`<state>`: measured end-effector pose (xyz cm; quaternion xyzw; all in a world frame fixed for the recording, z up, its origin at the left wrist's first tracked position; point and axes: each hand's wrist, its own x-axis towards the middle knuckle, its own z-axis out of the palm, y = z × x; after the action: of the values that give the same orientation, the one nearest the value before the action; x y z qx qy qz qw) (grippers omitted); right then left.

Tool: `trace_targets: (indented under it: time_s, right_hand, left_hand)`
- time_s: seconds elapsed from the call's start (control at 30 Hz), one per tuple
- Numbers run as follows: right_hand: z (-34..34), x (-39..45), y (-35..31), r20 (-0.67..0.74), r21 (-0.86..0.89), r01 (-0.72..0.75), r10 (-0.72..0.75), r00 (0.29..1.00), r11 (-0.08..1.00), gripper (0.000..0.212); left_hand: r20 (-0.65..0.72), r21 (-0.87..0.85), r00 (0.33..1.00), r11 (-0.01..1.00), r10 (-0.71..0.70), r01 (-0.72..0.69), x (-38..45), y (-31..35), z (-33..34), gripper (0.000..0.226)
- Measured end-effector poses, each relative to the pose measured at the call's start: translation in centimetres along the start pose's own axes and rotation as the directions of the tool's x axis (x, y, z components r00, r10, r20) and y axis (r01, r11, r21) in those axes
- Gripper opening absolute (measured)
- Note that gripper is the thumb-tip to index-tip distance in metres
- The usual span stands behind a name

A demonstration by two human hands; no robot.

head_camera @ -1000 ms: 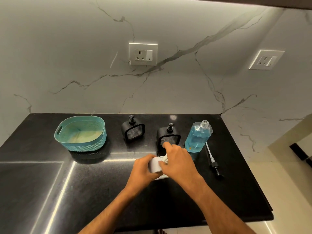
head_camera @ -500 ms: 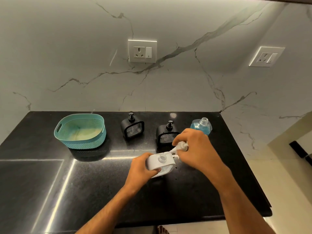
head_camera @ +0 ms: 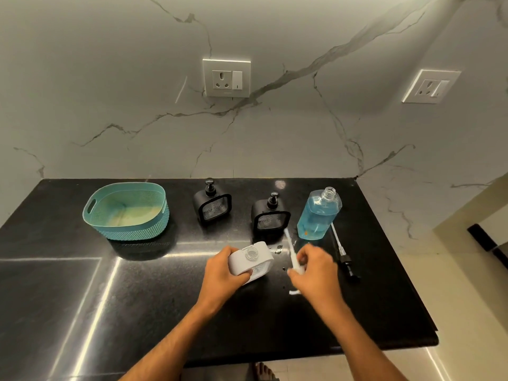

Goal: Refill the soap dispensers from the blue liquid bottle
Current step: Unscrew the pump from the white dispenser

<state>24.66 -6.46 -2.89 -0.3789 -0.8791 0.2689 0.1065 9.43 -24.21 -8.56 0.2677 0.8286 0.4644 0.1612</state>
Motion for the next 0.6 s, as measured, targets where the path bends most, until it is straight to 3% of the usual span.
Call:
trace_targets:
  time_s: [0.17, 0.6]
  right_hand:
    - [6.0, -1.4, 2.6, 0.097, -0.049, -0.082, 0.087, 0.992, 0.995, 0.032]
    - [7.9, -1.2, 3.5, 0.045, -0.083, -0.063, 0.067, 0.997, 0.995, 0.041]
  left_hand:
    - [0.059, 0.016, 0.998, 0.999, 0.027, -0.028, 0.4, -0.9, -0.6, 0.046]
    - [0.133, 0.020, 0.990, 0.998, 0.051, -0.054, 1.0, -2.0, -1.0, 0.051]
